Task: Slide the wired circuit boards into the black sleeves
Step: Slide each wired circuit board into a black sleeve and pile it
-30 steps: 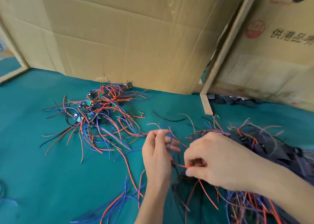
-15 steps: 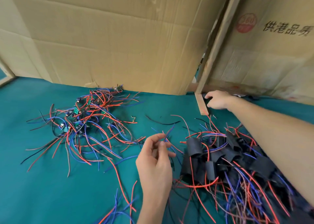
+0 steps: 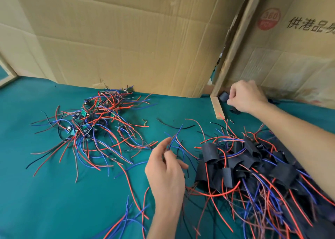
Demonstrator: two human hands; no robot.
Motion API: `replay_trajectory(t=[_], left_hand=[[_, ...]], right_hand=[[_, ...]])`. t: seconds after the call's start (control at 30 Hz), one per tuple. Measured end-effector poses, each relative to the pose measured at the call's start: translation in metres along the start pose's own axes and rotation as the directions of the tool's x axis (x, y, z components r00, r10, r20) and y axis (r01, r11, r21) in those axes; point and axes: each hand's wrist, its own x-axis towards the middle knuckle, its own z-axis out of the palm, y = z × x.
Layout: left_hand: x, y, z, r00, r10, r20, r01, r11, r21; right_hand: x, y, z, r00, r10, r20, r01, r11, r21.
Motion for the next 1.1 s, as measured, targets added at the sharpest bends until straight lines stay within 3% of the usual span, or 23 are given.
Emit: replay_trajectory(t=[0.13, 0.2, 0.3, 0.5, 0.63, 0.77, 0.97, 1.1], left_hand=[[-0.003, 0.0, -0.003, 1.0, -0.013, -0.011, 0.013, 1.0, 0.001], [-0.003, 0.001, -0.004, 0.999, 0.028, -0.015, -0.028, 0.999, 0.02], [-0.002, 0.001, -0.003, 0.997, 0.075, -0.017, -0.073, 0.995, 0.07], [-0.001, 0.0, 0.0, 0.994, 0.107, -0.03, -0.104, 0.99, 0.094], [-0.001, 0.0, 0.0, 0.991, 0.126, -0.037, -0.122, 0.987, 0.104], [-0.003, 0.001, -0.001, 0.99, 0.14, -0.035, -0.135, 0.985, 0.108], [-0.005, 0.004, -0.004, 0.994, 0.103, -0.048, -0.1, 0.993, 0.066], [-0.005, 0.006, -0.004, 0.994, 0.096, -0.047, -0.093, 0.993, 0.066]], right_hand=[[0.008, 0.014, -0.014, 0.998, 0.062, 0.029, -0.064, 0.995, 0.075], [0.012, 0.024, -0.006, 0.981, 0.121, 0.154, -0.125, 0.992, 0.012], [0.008, 0.024, 0.016, 0.941, 0.111, 0.319, -0.101, 0.994, -0.048], [0.003, 0.013, 0.018, 0.957, 0.048, 0.287, -0.059, 0.998, 0.027], [-0.024, -0.017, -0.014, 0.972, -0.115, 0.206, 0.042, 0.944, 0.328], [-0.085, -0.06, -0.041, 0.919, -0.348, 0.188, 0.144, 0.737, 0.66], [-0.139, -0.09, -0.043, 0.834, -0.446, 0.326, 0.055, 0.654, 0.755], [-0.141, -0.085, -0.042, 0.858, -0.407, 0.313, 0.009, 0.622, 0.783]])
